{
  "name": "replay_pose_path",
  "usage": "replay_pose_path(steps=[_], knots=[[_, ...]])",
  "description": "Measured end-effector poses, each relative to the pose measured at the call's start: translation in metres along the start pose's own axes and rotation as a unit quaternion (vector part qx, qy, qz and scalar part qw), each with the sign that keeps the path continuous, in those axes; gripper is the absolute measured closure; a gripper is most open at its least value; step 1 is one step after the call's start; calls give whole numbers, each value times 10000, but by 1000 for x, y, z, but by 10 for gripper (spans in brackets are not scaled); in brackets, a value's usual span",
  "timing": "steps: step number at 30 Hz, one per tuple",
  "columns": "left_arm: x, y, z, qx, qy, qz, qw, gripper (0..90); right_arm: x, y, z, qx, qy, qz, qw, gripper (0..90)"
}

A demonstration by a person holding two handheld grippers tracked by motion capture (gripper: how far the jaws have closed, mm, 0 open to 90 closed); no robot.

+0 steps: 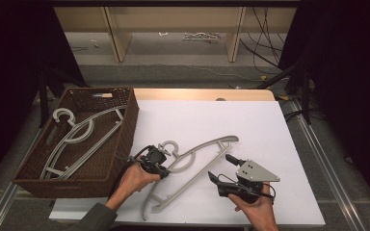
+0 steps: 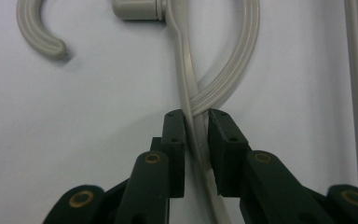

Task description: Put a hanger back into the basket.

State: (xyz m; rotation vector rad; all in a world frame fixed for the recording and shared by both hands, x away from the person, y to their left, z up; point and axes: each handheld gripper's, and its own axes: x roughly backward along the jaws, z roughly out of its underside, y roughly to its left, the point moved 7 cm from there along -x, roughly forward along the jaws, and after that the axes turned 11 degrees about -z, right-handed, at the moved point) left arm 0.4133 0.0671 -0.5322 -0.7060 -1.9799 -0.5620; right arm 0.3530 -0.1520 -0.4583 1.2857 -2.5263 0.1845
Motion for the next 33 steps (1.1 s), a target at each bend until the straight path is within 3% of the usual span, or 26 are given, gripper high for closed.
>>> replay_pose_path(steps=[6, 8, 9, 11, 14, 21, 23, 25, 26, 28, 32, 33], knots=[[-1, -1, -4, 78, 222, -9, 9997, 766, -1, 1, -1, 23, -13, -20, 10000, 218], [-1, -2, -4, -22, 241, -67, 9997, 764, -1, 1, -1, 27, -6, -25, 10000, 218], [0, 0, -4, -245, 379, -91, 9989, 764, -1, 1, -1, 38, -12, -20, 10000, 219], [-1, -2, -5, -183, 419, -84, 9989, 765, -1, 1, -1, 37, -6, -22, 10000, 219], [-1, -2, -6, -257, 427, -111, 9987, 771, -2, 0, -1, 122, 7, -8, 9999, 219], [-1, 3, -6, -143, 467, 151, 9987, 796, -1, -2, -2, 112, -48, 10, 9999, 223], [-2, 3, -8, -33, 368, 187, 9991, 803, -1, -2, -2, 112, -32, -10, 9999, 223], [-2, 6, -8, -101, 339, 176, 9992, 811, -1, -2, -2, 116, -56, -1, 9999, 223], [-5, 3, -12, 206, 176, 188, 9995, 811, -1, -2, -2, 116, -56, -1, 9999, 223], [-6, 8, -14, 97, 152, 137, 9997, 815, -1, -2, -2, 109, -34, -7, 9999, 223], [-4, 13, -19, 117, -17, 107, 9999, 818, 0, -3, -2, 69, -48, 23, 10000, 223], [0, 18, -21, 97, -96, 7, 9999, 818, 0, -2, -1, 23, -37, -11, 10000, 223]])
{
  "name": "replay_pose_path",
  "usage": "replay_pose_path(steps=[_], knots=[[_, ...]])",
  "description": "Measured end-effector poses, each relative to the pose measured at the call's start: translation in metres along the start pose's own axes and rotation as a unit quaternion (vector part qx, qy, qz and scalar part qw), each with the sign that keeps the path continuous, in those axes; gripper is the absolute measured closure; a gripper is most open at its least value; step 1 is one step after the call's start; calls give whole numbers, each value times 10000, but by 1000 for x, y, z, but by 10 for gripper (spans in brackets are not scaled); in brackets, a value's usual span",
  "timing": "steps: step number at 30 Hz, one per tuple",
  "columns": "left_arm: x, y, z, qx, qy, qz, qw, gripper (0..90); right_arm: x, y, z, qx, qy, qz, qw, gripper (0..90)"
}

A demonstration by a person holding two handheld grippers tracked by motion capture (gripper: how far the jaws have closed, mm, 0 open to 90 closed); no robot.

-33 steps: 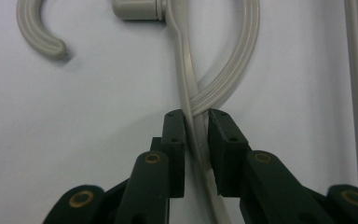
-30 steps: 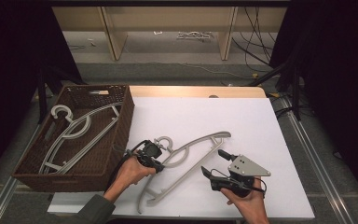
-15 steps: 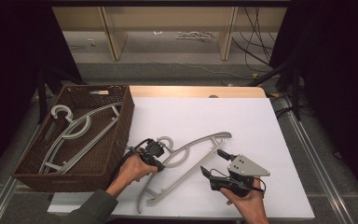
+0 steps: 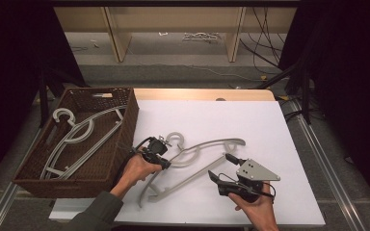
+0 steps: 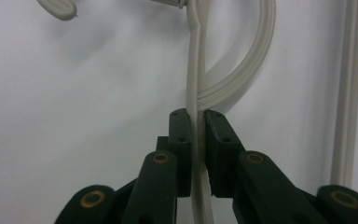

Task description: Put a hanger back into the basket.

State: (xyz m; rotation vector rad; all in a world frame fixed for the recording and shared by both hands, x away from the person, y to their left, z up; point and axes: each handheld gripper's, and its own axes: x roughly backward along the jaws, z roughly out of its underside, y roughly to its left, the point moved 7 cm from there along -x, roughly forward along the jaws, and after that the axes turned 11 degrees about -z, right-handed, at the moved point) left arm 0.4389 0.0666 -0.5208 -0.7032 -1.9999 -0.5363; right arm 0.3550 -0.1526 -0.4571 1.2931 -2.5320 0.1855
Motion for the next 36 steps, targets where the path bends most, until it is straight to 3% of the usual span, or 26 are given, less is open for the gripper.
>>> replay_pose_path(steps=[5, 6, 7, 10, 14, 18, 23, 29, 36], knots=[[9, 7, -5, 121, -214, -53, 9997, 819, 0, 0, 0, 11, -9, 12, 10000, 223], [13, 8, -9, 184, -366, -72, 9991, 819, 0, 0, 0, 14, 1, 6, 10000, 223], [15, 10, -10, 131, -375, -100, 9992, 820, 0, 1, 0, -16, 44, -20, 10000, 223], [23, 12, -16, 237, -552, -241, 9979, 820, 0, 1, 0, 0, 28, -21, 10000, 223], [32, 15, -24, 323, -724, -195, 9967, 820, 0, 1, 0, 0, 38, -28, 10000, 223], [40, 20, -32, 366, -789, -311, 9957, 820, 0, 0, 0, -2, 25, -14, 10000, 223], [50, 23, -42, 386, -953, -273, 9943, 821, 1, -2, -1, 78, -58, 43, 9999, 223], [74, 25, -60, 432, -1264, -318, 9905, 822, 1, -2, -1, 101, -70, 51, 9999, 223], [107, 41, -71, 465, -1533, -490, 9859, 822, 1, -1, -1, 97, -55, 39, 9999, 223]])
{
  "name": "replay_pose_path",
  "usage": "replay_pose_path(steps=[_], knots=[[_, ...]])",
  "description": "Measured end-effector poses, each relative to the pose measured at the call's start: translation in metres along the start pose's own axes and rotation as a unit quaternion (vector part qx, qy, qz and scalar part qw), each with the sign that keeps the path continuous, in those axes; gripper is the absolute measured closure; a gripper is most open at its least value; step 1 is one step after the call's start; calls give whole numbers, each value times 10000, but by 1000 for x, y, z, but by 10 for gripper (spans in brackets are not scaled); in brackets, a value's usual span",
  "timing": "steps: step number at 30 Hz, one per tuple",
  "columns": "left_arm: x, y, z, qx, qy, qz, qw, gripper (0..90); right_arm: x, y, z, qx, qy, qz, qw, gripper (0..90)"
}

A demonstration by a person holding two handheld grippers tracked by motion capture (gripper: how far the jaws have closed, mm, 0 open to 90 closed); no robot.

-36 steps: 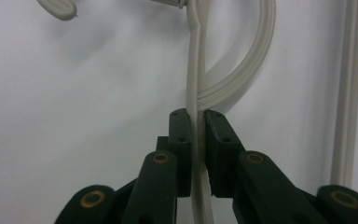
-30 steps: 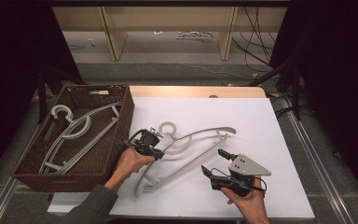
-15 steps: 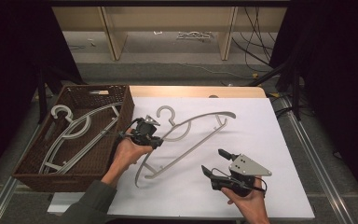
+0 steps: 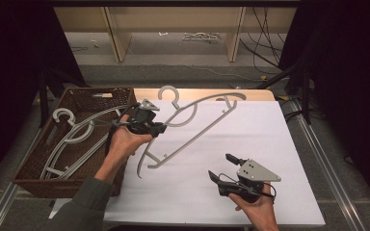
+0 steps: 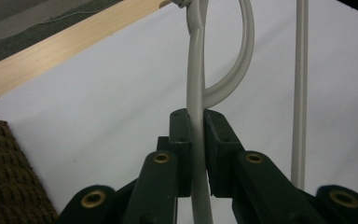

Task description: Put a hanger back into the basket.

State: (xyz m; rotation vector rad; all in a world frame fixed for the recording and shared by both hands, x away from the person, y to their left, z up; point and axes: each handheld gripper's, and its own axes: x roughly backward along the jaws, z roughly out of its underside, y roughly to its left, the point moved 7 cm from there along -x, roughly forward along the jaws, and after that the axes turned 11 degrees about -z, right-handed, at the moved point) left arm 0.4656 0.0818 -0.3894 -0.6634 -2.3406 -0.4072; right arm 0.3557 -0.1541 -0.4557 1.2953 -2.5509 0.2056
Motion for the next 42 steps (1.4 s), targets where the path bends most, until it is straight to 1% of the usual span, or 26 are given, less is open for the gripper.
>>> replay_pose_path(steps=[3, 5, 6, 7, 8, 9, 10, 11, 12, 13, 15, 17, 18, 19, 20, 22, 23, 24, 25, 26, 27, 30, 35, 36, 41, 42], knots=[[9, 8, -3, -5, -52, -72, 10000, 822, 0, 0, 0, -12, 32, -22, 10000, 223], [19, 20, -5, 120, -124, -67, 9998, 822, 0, 0, 0, 3, -21, 19, 10000, 223], [27, 31, -6, 139, -154, -150, 9997, 823, 0, 0, 0, 2, -12, 12, 10000, 223], [27, 31, -6, 139, -154, -150, 9997, 823, 0, 0, 0, 2, -12, 12, 10000, 223], [38, 45, -5, 82, -140, -275, 9995, 823, 0, 0, 0, 3, -22, 25, 10000, 223], [38, 45, -5, 82, -140, -275, 9995, 823, 0, 0, 0, 3, -22, 25, 10000, 223], [49, 58, -4, 144, -213, -388, 9989, 823, 0, 0, 1, -27, 9, 3, 10000, 223], [49, 58, -4, 144, -213, -388, 9989, 823, 0, 0, 1, -27, 9, 3, 10000, 223], [58, 68, -4, 275, -308, -527, 9978, 823, 0, 1, 1, -30, 34, -17, 10000, 223], [58, 68, -4, 275, -308, -527, 9978, 823, 0, 1, 1, -30, 34, -17, 10000, 223], [67, 81, -1, 352, -342, -660, 9966, 823, 0, 1, 1, -40, 42, -17, 10000, 223], [79, 103, 6, 361, -318, -892, 9949, 823, 0, 0, 1, -32, 38, -17, 10000, 222], [82, 110, 10, 339, -270, -889, 9951, 823, 0, 2, 2, -128, 80, -45, 9999, 222], [82, 110, 10, 339, -270, -889, 9951, 823, 0, 2, 2, -128, 80, -45, 9999, 222], [84, 116, 14, 373, -256, -951, 9944, 823, 0, 2, 2, -133, 89, -45, 9999, 222], [89, 136, 23, 522, -265, -1147, 9917, 823, -1, 1, 1, -31, 73, -13, 10000, 222], [89, 136, 23, 522, -265, -1147, 9917, 823, -1, 1, 1, -31, 73, -13, 10000, 222], [93, 147, 30, 611, -285, -1271, 9896, 823, -2, 1, 1, -27, 16, -60, 10000, 222], [93, 147, 30, 611, -285, -1271, 9896, 823, -2, 1, 1, -26, 20, -55, 10000, 222], [94, 158, 37, 756, -293, -1324, 9879, 823, -2, 1, 1, -24, 18, -46, 10000, 222], [94, 158, 37, 756, -293, -1324, 9879, 824, -2, 1, 1, -24, 18, -46, 10000, 222], [98, 174, 51, 947, -293, -1507, 9836, 824, -2, 1, 1, -30, 18, -39, 10000, 222], [100, 185, 64, 1069, -274, -1568, 9814, 823, -2, 1, 1, -22, 26, -41, 10000, 222], [102, 190, 70, 1143, -266, -1653, 9792, 824, -2, 1, 1, -29, 20, -45, 10000, 222], [103, 199, 84, 1203, -228, -1714, 9776, 823, -2, 1, 1, -30, 26, -47, 10000, 222], [102, 203, 91, 1222, -199, -1743, 9769, 823, -1, 1, 2, -33, 80, -20, 10000, 222]])
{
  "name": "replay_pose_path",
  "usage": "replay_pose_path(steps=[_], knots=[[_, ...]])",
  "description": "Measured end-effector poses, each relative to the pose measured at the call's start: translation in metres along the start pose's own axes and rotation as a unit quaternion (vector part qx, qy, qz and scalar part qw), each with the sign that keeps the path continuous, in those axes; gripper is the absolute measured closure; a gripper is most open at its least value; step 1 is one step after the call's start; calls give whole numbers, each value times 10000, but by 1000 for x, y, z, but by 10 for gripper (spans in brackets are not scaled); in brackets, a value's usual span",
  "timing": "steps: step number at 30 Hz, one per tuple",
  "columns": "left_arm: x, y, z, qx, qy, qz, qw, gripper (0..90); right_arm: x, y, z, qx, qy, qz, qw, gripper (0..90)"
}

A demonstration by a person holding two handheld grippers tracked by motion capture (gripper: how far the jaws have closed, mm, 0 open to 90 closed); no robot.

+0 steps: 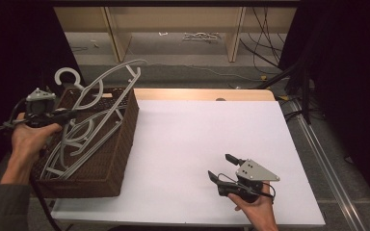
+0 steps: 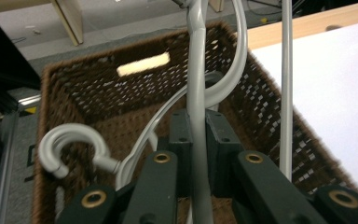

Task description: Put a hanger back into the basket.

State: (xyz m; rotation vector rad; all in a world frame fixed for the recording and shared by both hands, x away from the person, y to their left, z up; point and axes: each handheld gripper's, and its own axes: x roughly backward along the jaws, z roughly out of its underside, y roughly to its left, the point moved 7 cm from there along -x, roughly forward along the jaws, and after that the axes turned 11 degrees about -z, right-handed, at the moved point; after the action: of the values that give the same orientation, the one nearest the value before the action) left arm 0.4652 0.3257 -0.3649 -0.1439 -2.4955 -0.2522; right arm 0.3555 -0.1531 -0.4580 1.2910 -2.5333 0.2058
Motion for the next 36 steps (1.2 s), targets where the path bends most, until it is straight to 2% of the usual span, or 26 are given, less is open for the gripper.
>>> replay_pose_path(steps=[2, 6, 9, 10, 12, 20, 23, 26, 28, 33, 34, 35, 36], knots=[[-1, 4, 4, 10, 33, -18, 10000, 823, -2, 0, -1, 16, -95, -4, 10000, 222], [-1, 17, 16, 110, 47, -130, 9998, 823, -2, 0, -1, 5, -85, -5, 10000, 222], [-1, 23, 21, 99, 65, -161, 9998, 823, -1, 0, 0, -1, -28, 22, 10000, 222], [-2, 27, 24, 175, 6, -231, 9996, 823, -2, 0, 0, 2, -85, 5, 10000, 222], [-2, 31, 29, 203, 3, -255, 9995, 823, -2, 0, -1, -2, -95, -1, 10000, 222], [-2, 45, 47, 172, 37, -407, 9990, 823, 0, 0, 0, -8, 1, -3, 10000, 222], [-1, 47, 51, 128, -9, -380, 9992, 823, -1, 0, 0, -10, -26, 33, 10000, 222], [0, 49, 56, -36, 7, -402, 9992, 823, -1, 0, 0, -8, -23, 38, 10000, 222], [0, 49, 57, -31, 3, -406, 9992, 823, -1, -1, 0, -11, -24, 36, 10000, 222], [0, 51, 63, -165, 16, -417, 9990, 823, -1, -1, 1, -16, -1, 22, 10000, 222], [0, 51, 66, -250, 53, -410, 9988, 823, -1, -1, 1, -10, 3, 17, 10000, 222], [0, 51, 66, -250, 53, -410, 9988, 823, -1, -1, 1, -10, 3, 17, 10000, 222], [2, 53, 69, -393, 146, -384, 9984, 823, -1, -1, 0, 11, -37, 48, 10000, 222]])
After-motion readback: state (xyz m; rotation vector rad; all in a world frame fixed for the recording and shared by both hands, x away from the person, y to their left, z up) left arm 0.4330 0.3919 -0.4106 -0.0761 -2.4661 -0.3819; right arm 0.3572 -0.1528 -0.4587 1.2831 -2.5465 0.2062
